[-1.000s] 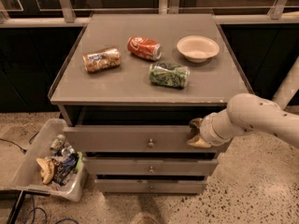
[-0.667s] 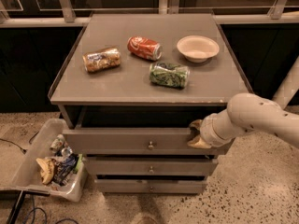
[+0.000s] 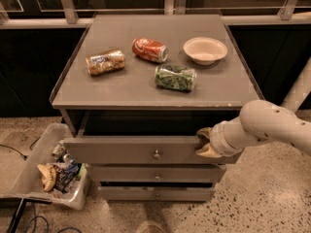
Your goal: Open top drawer
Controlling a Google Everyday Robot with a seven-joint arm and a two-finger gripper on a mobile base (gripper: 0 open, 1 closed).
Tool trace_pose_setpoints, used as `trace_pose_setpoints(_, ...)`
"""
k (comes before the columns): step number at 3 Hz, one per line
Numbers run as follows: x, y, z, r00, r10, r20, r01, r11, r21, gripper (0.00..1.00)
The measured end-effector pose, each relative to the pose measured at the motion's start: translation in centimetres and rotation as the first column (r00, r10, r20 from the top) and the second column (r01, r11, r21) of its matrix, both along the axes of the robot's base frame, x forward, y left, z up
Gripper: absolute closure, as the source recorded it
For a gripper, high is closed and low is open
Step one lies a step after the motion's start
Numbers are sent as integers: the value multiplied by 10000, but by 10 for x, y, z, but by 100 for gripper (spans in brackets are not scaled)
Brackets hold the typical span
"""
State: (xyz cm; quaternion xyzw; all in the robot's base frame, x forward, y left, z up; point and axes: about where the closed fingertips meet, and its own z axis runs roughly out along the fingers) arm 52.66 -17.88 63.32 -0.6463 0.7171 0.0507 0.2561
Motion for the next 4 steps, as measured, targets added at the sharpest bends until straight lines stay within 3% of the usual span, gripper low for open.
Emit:
trace_pose_setpoints(1,0,0,4,10000,0,0,0,10000,1,100)
trace_pose_setpoints(2,-7,-2,0,10000,9,22,-10,10000,79,59)
trace_pose_setpoints(3,-7,-2,0,10000,10,21,-10,10000,79,62)
trace_pose_setpoints(4,-7,-2,0,10000,10,21,-10,10000,79,85)
